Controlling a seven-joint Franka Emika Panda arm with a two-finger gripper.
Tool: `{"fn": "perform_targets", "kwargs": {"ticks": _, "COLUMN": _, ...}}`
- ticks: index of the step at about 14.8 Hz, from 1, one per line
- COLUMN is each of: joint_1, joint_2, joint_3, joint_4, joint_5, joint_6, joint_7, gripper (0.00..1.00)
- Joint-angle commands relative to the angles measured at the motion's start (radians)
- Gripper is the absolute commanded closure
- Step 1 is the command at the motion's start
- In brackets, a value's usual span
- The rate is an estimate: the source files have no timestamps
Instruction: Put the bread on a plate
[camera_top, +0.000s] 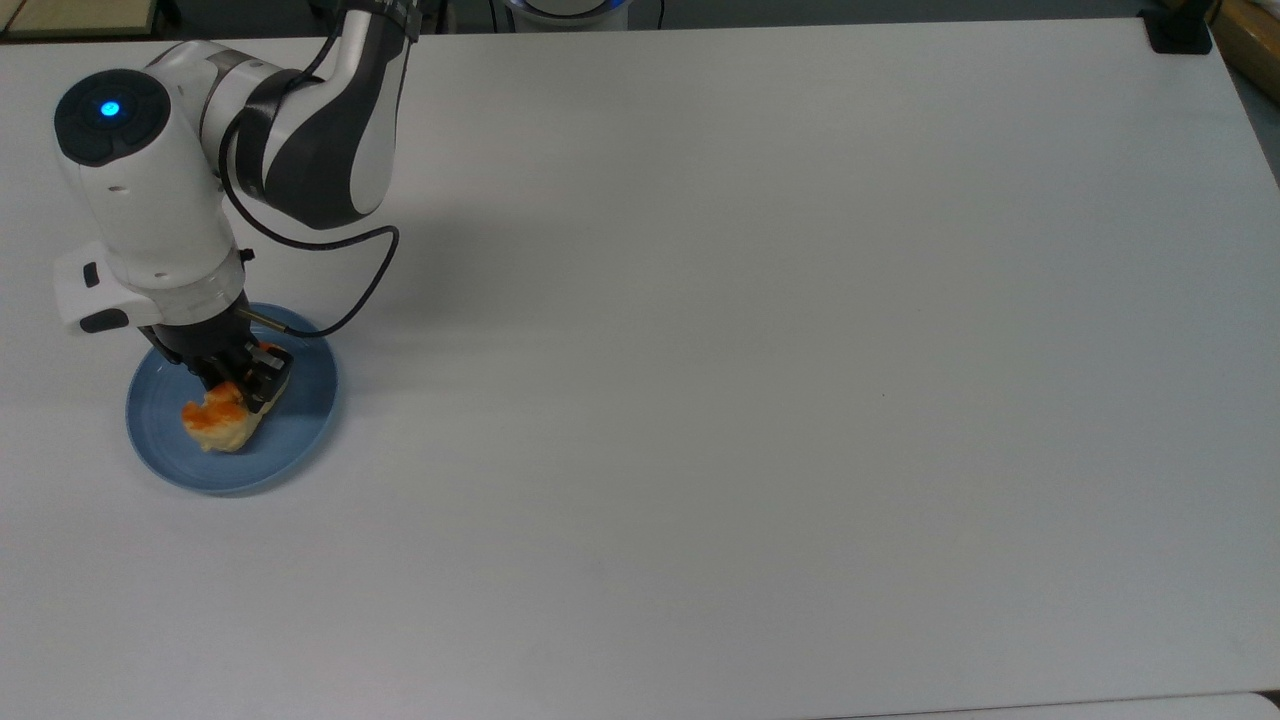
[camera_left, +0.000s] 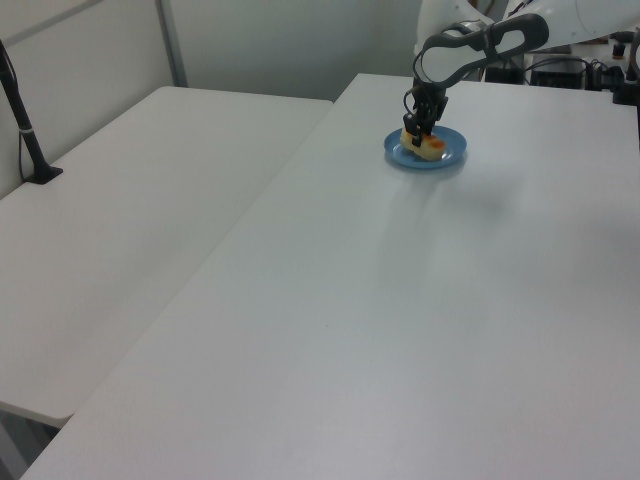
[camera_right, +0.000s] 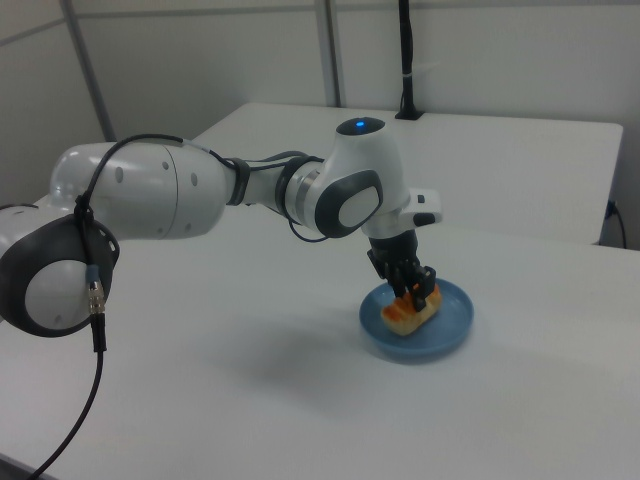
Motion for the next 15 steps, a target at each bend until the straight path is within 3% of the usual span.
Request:
{"fn": "perform_targets", "kwargs": {"ticks": 1, "joint_1": 0.004, "joint_2": -0.007, "joint_3": -0.008, "joint_4": 0.016, "joint_5": 0.015, "joint_6": 0.0, "joint_7": 0.012, "gripper": 0.0}}
{"fn": "perform_targets", "kwargs": {"ticks": 4, "joint_1": 0.004, "joint_2": -0.078, "joint_3": -0.011, "joint_4": 0.013, "joint_5": 0.022, "joint_6": -0.02, "joint_7": 0.012, "gripper": 0.0}}
{"fn": "perform_targets", "kwargs": {"ticks": 7, "joint_1": 0.006, "joint_2": -0.235, "joint_3": -0.009, "joint_4": -0.024, "joint_5": 0.008, "joint_6": -0.225, "joint_7": 0.001, "gripper": 0.0}}
{"fn": "perform_targets", "kwargs": {"ticks": 11, "joint_1": 0.012, "joint_2": -0.404, "joint_3": -0.003, "joint_4": -0.11, "joint_5": 0.004, "joint_6": -0.306, "joint_7": 0.002, "gripper": 0.0}}
{"fn": "perform_targets", "kwargs": {"ticks": 13, "joint_1": 0.049, "joint_2": -0.498, "joint_3": 0.008, "joint_4": -0.163, "joint_5": -0.01, "joint_6": -0.367, "joint_7": 0.002, "gripper": 0.0}}
{"fn": "perform_targets", "kwargs": {"ticks": 15, "joint_1": 0.108, "joint_2": -0.618, "joint_3": 0.011, "joint_4": -0.274, "joint_5": -0.038, "joint_6": -0.41, "joint_7": 0.004, "gripper": 0.0}}
